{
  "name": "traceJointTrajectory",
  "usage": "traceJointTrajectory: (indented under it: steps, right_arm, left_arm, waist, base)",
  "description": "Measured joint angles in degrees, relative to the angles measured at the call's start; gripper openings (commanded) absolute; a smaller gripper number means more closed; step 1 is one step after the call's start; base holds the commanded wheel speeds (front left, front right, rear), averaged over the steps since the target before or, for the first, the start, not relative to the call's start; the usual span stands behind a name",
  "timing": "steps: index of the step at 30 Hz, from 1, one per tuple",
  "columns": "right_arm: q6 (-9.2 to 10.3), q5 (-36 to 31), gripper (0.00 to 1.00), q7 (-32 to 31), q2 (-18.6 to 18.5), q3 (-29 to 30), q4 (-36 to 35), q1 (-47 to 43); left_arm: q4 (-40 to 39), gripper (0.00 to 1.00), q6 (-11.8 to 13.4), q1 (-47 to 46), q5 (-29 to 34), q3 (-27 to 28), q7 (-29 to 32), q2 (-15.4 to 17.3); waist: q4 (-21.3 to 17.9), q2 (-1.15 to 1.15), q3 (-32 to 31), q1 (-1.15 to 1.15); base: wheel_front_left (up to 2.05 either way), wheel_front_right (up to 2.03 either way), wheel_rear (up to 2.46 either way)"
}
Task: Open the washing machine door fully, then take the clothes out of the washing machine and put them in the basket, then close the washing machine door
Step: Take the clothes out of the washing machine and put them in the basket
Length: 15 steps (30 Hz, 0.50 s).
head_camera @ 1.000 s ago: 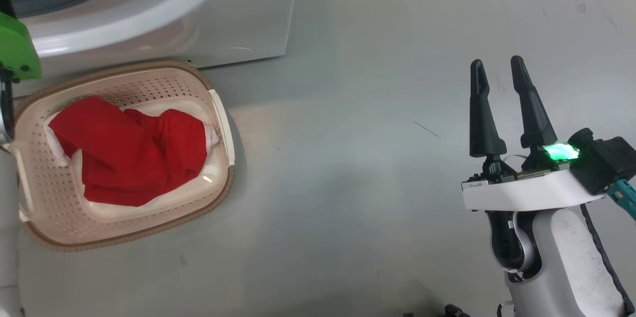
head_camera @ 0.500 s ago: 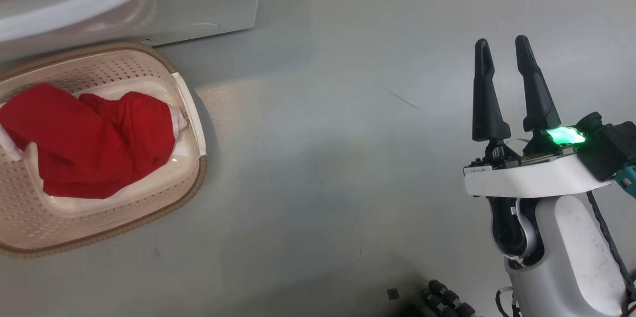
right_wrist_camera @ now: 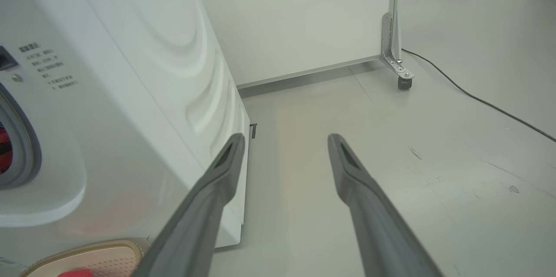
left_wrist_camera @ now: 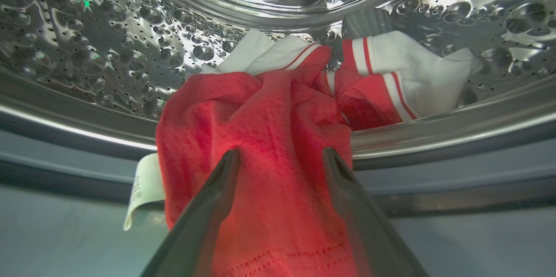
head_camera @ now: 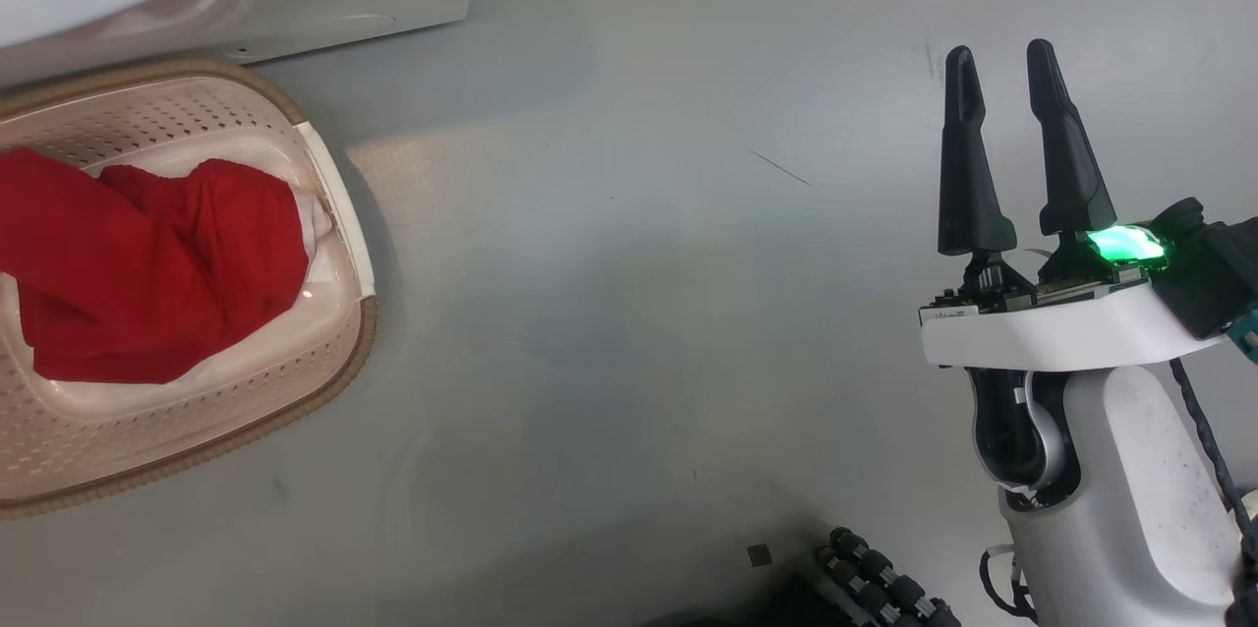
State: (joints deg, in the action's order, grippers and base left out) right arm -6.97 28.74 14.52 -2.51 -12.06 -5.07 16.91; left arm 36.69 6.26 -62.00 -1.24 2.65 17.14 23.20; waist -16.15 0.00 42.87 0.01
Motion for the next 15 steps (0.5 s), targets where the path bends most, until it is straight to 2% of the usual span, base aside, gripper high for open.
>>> traceJointTrajectory:
  steps: [15]
  right_arm:
    - [0.00,0.1,1.00,0.0,0.0,0.2,0.2,0.3]
  left_arm:
    - [3.4,1.00,0.1,-2.0,1.2,1.1,0.5,0.1]
  waist:
    - [-0.8,0.00,1.0,0.00]
  base:
    - [0.00,0.00,0.00]
